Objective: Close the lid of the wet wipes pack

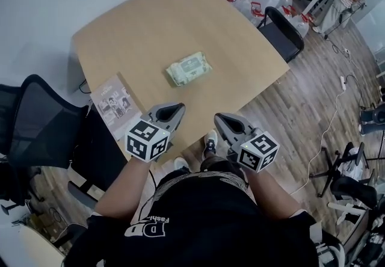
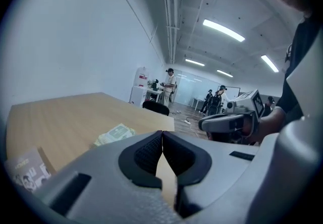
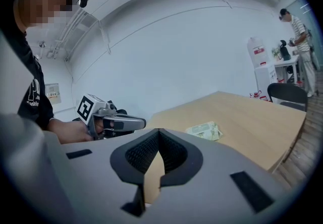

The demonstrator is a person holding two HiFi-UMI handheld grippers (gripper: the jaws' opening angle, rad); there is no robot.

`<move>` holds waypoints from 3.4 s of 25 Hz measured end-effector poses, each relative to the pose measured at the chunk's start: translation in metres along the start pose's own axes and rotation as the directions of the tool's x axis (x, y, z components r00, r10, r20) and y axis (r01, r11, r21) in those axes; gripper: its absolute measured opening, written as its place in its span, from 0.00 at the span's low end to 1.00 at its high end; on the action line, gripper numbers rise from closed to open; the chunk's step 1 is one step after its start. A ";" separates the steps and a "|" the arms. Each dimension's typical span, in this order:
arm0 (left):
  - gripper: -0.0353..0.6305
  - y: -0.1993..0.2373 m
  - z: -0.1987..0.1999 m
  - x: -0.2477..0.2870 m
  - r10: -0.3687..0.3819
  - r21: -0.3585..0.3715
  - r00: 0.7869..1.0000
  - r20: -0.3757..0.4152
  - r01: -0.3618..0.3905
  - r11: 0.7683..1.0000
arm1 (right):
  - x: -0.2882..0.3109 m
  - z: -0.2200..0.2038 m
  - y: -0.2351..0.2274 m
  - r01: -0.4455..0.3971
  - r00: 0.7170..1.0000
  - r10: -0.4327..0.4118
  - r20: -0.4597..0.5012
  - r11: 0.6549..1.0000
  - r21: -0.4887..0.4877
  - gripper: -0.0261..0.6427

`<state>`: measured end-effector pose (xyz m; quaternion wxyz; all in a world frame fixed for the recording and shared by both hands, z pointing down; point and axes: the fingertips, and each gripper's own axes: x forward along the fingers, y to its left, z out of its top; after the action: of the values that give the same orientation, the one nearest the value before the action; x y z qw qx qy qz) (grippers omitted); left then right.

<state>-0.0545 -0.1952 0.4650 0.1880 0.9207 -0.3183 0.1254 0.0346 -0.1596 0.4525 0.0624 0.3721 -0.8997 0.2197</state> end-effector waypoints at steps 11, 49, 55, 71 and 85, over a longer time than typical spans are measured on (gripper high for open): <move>0.08 -0.047 -0.015 -0.043 0.002 -0.079 0.999 0.050 0.002 0.997 | -0.018 -0.006 0.026 -0.013 1.000 0.013 0.003 1.000 -0.021 0.04; 0.08 -0.172 -0.032 -0.060 0.109 -0.068 0.991 0.079 -0.104 0.992 | -0.137 -0.051 0.057 -0.079 0.997 0.079 -0.008 0.996 -0.038 0.04; 0.08 -0.179 -0.031 -0.061 0.108 -0.056 0.991 0.079 -0.103 0.993 | -0.143 -0.052 0.060 -0.082 0.997 0.082 -0.003 0.996 -0.040 0.04; 0.08 -0.181 -0.022 -0.059 0.103 -0.043 0.991 0.089 -0.099 0.994 | -0.145 -0.048 0.060 -0.081 0.997 0.081 -0.002 0.996 -0.048 0.04; 0.08 -0.179 -0.023 -0.055 0.095 -0.047 0.991 0.089 -0.091 0.995 | -0.140 -0.050 0.057 -0.081 0.997 0.080 -0.011 0.996 -0.047 0.04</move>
<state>0.0145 -0.0257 0.4185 0.1870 0.9053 -0.3717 0.0850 0.0922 -0.0114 0.4390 0.0666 0.3328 -0.9186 0.2024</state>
